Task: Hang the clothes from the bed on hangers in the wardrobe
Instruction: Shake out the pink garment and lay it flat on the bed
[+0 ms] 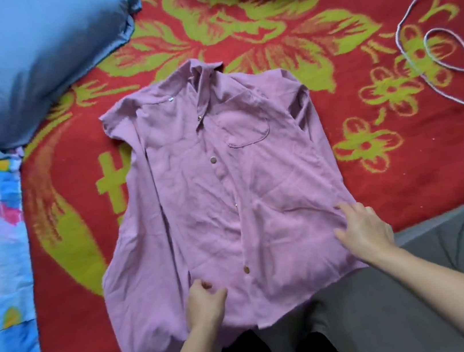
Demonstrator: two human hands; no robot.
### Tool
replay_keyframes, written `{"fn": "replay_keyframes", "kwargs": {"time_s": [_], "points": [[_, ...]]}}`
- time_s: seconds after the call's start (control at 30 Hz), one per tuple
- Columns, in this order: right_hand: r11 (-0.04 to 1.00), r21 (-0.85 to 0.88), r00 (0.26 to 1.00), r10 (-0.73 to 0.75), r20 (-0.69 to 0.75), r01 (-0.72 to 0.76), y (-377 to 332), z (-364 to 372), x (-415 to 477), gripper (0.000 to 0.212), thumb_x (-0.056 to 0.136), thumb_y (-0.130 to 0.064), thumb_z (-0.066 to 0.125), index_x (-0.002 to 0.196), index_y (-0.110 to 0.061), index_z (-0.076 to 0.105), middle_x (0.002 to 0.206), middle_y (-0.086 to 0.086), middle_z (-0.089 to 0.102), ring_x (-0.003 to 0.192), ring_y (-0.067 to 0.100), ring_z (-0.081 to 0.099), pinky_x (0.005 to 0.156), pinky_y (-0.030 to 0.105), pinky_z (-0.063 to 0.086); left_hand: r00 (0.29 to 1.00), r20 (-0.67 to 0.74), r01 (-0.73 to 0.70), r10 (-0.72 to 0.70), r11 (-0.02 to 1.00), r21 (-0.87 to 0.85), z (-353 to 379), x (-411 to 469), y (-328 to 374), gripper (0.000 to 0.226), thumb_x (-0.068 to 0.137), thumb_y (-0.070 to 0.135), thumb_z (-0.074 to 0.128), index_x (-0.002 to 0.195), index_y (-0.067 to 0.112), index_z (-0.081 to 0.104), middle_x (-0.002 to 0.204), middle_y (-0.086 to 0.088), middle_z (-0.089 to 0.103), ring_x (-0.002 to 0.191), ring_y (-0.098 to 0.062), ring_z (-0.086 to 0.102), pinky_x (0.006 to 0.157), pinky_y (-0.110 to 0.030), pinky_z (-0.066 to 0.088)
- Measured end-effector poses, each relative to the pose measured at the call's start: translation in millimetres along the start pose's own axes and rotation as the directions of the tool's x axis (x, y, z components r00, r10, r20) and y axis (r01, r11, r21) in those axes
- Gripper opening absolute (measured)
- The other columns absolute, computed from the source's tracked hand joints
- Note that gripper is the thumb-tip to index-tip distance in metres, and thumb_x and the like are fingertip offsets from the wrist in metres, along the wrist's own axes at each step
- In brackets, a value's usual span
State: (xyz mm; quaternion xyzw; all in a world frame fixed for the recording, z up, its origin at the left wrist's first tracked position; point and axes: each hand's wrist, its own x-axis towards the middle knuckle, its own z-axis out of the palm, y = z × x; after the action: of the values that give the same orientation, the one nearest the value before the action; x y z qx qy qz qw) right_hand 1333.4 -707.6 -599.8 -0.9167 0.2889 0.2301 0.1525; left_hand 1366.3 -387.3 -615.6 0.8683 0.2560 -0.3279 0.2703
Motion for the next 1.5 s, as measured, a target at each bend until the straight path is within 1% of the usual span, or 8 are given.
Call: {"fn": "replay_keyframes", "kwargs": {"time_s": [0.4, 0.73, 0.87, 0.93, 1.07, 1.2, 1.27, 1.5], "points": [[0.924, 0.218, 0.934, -0.342, 0.103, 0.315, -279, 28, 49, 0.013, 0.082, -0.028, 0.062, 0.091, -0.025, 0.072, 0.089, -0.005, 0.072, 0.092, 0.019, 0.065, 0.077, 0.032, 0.050, 0.977, -0.197, -0.077, 0.085, 0.996, 0.048, -170, 153, -48, 0.010, 0.079, 0.024, 0.066, 0.086, 0.022, 0.058, 0.090, -0.006, 0.068, 0.086, -0.030, 0.063, 0.072, -0.034, 0.050], [0.784, 0.105, 0.778, -0.573, -0.259, 0.612, -520, 36, 165, 0.034, 0.091, -0.025, 0.056, 0.123, -0.014, 0.057, 0.122, 0.010, 0.060, 0.111, 0.029, 0.056, 0.088, 0.036, 0.042, 0.965, -0.101, -0.192, 0.243, 0.913, 0.360, -171, 230, -34, 0.046, 0.080, 0.051, 0.062, 0.112, 0.019, 0.052, 0.111, -0.006, 0.060, 0.106, -0.029, 0.059, 0.081, -0.037, 0.046], [0.892, -0.209, 0.881, -0.438, -0.180, 0.401, -555, 48, 205, 0.055, 0.088, -0.041, 0.062, 0.131, -0.011, 0.045, 0.130, 0.013, 0.050, 0.122, 0.032, 0.046, 0.095, 0.040, 0.039, 0.960, 0.030, -0.271, 0.279, 0.896, 0.351, -166, 226, -30, 0.022, 0.084, 0.039, 0.058, 0.092, 0.019, 0.059, 0.102, -0.006, 0.068, 0.103, -0.031, 0.061, 0.080, -0.036, 0.045], [0.924, -0.250, 0.919, -0.341, -0.196, 0.290, -554, 54, 217, 0.035, 0.088, -0.030, 0.060, 0.118, -0.012, 0.057, 0.119, 0.012, 0.061, 0.115, 0.033, 0.055, 0.084, 0.035, 0.042, 0.953, 0.039, -0.300, 0.300, 0.923, 0.240, -173, 230, -30, 0.017, 0.082, 0.033, 0.056, 0.075, 0.018, 0.052, 0.090, -0.005, 0.066, 0.095, -0.032, 0.060, 0.073, -0.036, 0.043], [0.924, 0.312, 0.974, -0.196, -0.113, 0.222, -568, 40, 228, 0.019, 0.088, -0.024, 0.056, 0.087, -0.011, 0.070, 0.073, 0.004, 0.061, 0.080, 0.022, 0.061, 0.062, 0.023, 0.042, 0.872, -0.181, -0.478, 0.454, 0.871, -0.119, -201, 246, -36, 0.028, 0.067, 0.028, 0.055, 0.057, 0.023, 0.029, 0.061, 0.005, 0.037, 0.062, -0.020, 0.040, 0.059, -0.032, 0.029], [0.412, 0.910, 0.956, -0.244, 0.163, -0.050, -598, -12, 237, 0.020, 0.094, -0.012, 0.042, 0.081, -0.011, 0.058, 0.073, 0.002, 0.057, 0.066, 0.017, 0.057, 0.062, 0.024, 0.050, 0.770, -0.331, -0.621, 0.546, 0.760, -0.190, -225, 241, -23, 0.036, 0.064, 0.018, 0.056, 0.057, 0.028, 0.022, 0.055, 0.007, 0.028, 0.053, -0.013, 0.027, 0.051, -0.034, 0.029], [0.290, 0.950, 0.961, -0.210, 0.183, -0.117, -583, -30, 250, 0.023, 0.096, -0.013, 0.036, 0.080, -0.012, 0.053, 0.076, 0.003, 0.055, 0.064, 0.015, 0.055, 0.058, 0.023, 0.049, 0.719, -0.318, -0.686, 0.618, 0.706, -0.176, -226, 235, -8, 0.034, 0.066, 0.019, 0.055, 0.059, 0.029, 0.024, 0.054, 0.007, 0.028, 0.053, -0.012, 0.028, 0.051, -0.033, 0.029], [0.505, 0.758, 0.896, 0.074, 0.438, -0.412, -468, -32, 263, 0.036, 0.088, -0.054, 0.052, 0.084, -0.019, 0.054, 0.073, -0.007, 0.058, 0.068, 0.008, 0.055, 0.070, 0.029, 0.050, 0.646, 0.108, -0.743, 0.756, 0.655, -0.136, -165, 198, 50, 0.011, 0.081, 0.025, 0.055, 0.080, 0.023, 0.044, 0.089, -0.005, 0.061, 0.087, -0.030, 0.057, 0.071, -0.040, 0.045]]}}
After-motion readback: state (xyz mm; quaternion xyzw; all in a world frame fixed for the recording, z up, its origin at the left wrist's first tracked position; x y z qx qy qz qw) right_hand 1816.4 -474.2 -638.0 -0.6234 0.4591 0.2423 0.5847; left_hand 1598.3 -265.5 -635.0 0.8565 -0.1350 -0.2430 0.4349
